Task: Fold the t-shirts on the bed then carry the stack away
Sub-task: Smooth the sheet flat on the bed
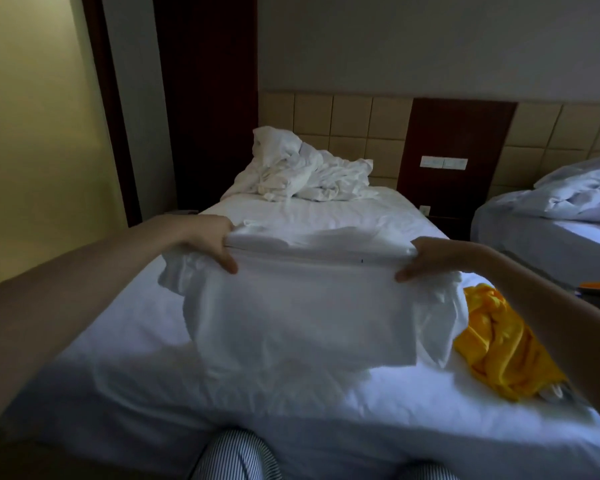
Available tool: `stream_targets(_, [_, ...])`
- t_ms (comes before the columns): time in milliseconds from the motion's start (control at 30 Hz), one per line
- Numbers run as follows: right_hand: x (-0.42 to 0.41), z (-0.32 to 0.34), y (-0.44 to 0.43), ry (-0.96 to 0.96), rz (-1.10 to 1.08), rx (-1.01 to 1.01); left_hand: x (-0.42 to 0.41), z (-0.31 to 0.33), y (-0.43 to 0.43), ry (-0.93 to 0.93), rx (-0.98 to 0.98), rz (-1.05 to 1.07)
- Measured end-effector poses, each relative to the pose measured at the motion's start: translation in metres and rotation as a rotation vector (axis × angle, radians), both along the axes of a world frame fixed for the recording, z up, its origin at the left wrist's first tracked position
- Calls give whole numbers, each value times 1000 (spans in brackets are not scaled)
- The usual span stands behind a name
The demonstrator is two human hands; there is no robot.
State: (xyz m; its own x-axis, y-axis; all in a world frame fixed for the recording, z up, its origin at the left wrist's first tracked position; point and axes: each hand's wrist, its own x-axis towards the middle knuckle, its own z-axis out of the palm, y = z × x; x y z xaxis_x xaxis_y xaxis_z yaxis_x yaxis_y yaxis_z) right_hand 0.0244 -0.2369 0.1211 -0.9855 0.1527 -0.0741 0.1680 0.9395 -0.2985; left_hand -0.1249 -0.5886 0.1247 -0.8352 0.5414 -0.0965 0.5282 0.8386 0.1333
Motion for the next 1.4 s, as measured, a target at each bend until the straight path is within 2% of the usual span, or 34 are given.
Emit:
stream_targets(33, [-1,-3,-2,-49,-9,74,0,-3,3,14,-54,-9])
stream_targets(100, [-4,-10,-1,-114,-14,99,-2,-11,9,-48,-93,-22])
stream_targets(233, [-5,-29,8,-200,-10,-56,-2,-28,14,-358,-79,17])
stream_targets(300, [-15,-41,13,-213,-2,-124,-10,-39,21,-432,-77,28])
stream_targets(500, [-84,-67,33,-149,-6,-113,-68,-69,52,-394,-23,44])
stream_targets(600, [-133,-68,49,1,-46,-137,-112,-74,70,-261,43,76])
stream_targets(667, [-172,-58,62,155,-45,-67,-147,-64,85,-66,123,107])
stream_targets(800, [-237,-6,87,579,-172,140,-215,3,115,467,265,175])
stream_targets(933, [-267,41,96,910,-246,443,-254,47,123,769,372,191])
stream_targets(1000, [-269,36,94,848,-260,480,-255,37,126,762,329,128])
stream_targets(1067, [-265,8,93,602,-231,486,-248,7,131,635,275,103])
stream_targets(1133, [-257,-36,97,280,-144,463,-238,-45,132,393,204,87])
stream_targets(1200, [-245,-103,100,-21,-58,339,-225,-118,129,117,141,59])
stream_targets(1233, [-233,-139,95,-159,-8,250,-214,-157,127,34,130,39])
stream_targets(1267, [-220,-171,88,-234,46,161,-199,-192,123,30,144,25])
stream_targets(1300, [-208,-199,81,-201,57,93,-186,-221,120,137,208,13])
stream_targets(1400, [-197,-238,78,164,-27,59,-181,-265,114,431,441,2])
